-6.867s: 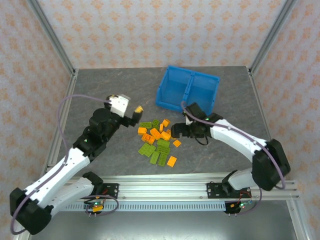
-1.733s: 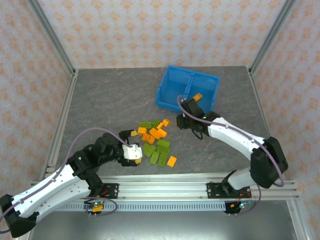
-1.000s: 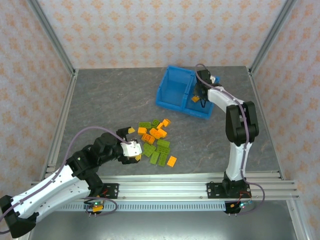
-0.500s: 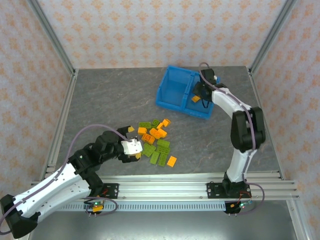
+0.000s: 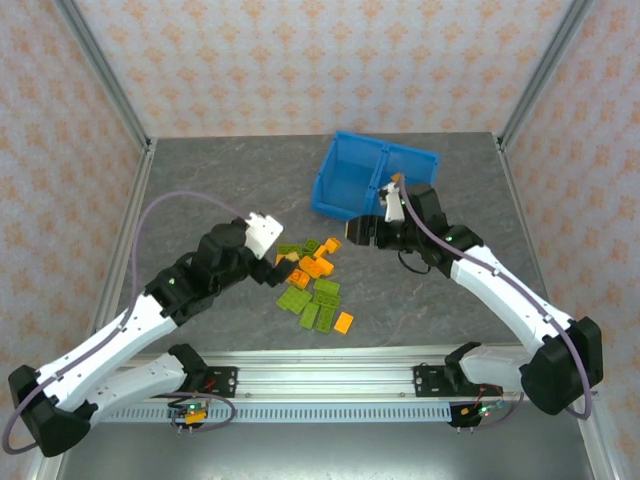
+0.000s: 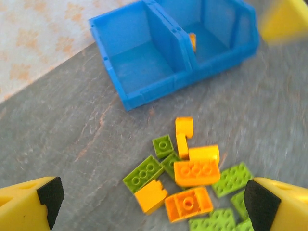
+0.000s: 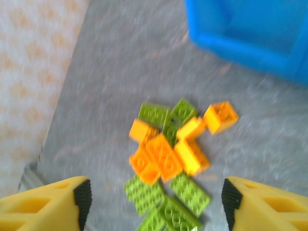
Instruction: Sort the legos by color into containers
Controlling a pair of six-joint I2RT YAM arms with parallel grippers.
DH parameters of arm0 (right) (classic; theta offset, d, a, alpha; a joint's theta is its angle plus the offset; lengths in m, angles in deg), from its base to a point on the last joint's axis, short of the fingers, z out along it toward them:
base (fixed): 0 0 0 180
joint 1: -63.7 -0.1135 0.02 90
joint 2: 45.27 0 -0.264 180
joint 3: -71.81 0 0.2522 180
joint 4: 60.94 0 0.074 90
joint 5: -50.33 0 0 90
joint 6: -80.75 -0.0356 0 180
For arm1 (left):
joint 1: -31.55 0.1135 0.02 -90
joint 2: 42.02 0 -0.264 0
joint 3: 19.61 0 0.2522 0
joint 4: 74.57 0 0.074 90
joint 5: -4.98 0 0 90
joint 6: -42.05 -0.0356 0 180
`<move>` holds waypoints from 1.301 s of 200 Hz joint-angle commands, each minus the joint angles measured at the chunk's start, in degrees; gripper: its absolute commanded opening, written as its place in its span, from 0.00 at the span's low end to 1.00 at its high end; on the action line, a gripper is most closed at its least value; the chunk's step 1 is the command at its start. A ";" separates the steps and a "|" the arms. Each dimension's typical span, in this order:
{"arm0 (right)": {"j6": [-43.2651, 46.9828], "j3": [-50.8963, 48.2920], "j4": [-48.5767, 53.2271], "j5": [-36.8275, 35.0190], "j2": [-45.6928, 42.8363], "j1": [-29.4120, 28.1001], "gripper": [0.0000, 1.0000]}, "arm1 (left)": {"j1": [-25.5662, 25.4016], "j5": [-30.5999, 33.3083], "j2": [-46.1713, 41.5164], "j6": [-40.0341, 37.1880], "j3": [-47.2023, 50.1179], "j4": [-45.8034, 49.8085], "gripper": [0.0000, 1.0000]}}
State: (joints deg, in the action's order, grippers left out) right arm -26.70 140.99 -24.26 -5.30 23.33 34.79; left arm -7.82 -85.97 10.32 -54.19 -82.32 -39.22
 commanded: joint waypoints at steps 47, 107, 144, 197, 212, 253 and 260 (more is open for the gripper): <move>2.41 -3.15 5.76 6.57 1.45 -0.45 0.84 | 2.68 13.62 19.76 36.45 -6.88 11.14 0.97; 0.90 -3.82 5.31 3.94 2.67 -0.45 0.84 | 8.08 4.03 41.15 37.85 -16.53 8.64 0.98; 0.13 -4.62 6.07 2.21 1.37 -0.49 0.84 | 9.65 1.30 48.72 37.67 -18.97 7.18 0.95; -0.16 -3.96 6.31 0.52 2.50 -0.46 0.85 | 10.96 -1.85 53.23 35.24 -19.26 6.56 0.84; -0.39 -3.81 6.18 0.53 2.77 -0.45 0.85 | 11.28 -2.64 54.06 35.26 -19.15 6.29 0.81; -0.74 -3.31 6.60 0.10 2.36 -0.45 0.85 | 12.43 -3.30 56.00 35.74 -18.54 5.16 0.76; -0.74 -3.21 6.77 -0.30 2.32 -0.46 0.84 | 12.55 -3.40 56.25 35.80 -18.30 4.82 0.73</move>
State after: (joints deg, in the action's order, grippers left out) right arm -26.68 137.17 -18.41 -3.92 26.15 34.49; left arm 3.63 -89.03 64.96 -18.02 -100.83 -33.74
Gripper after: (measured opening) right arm 0.845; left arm 0.764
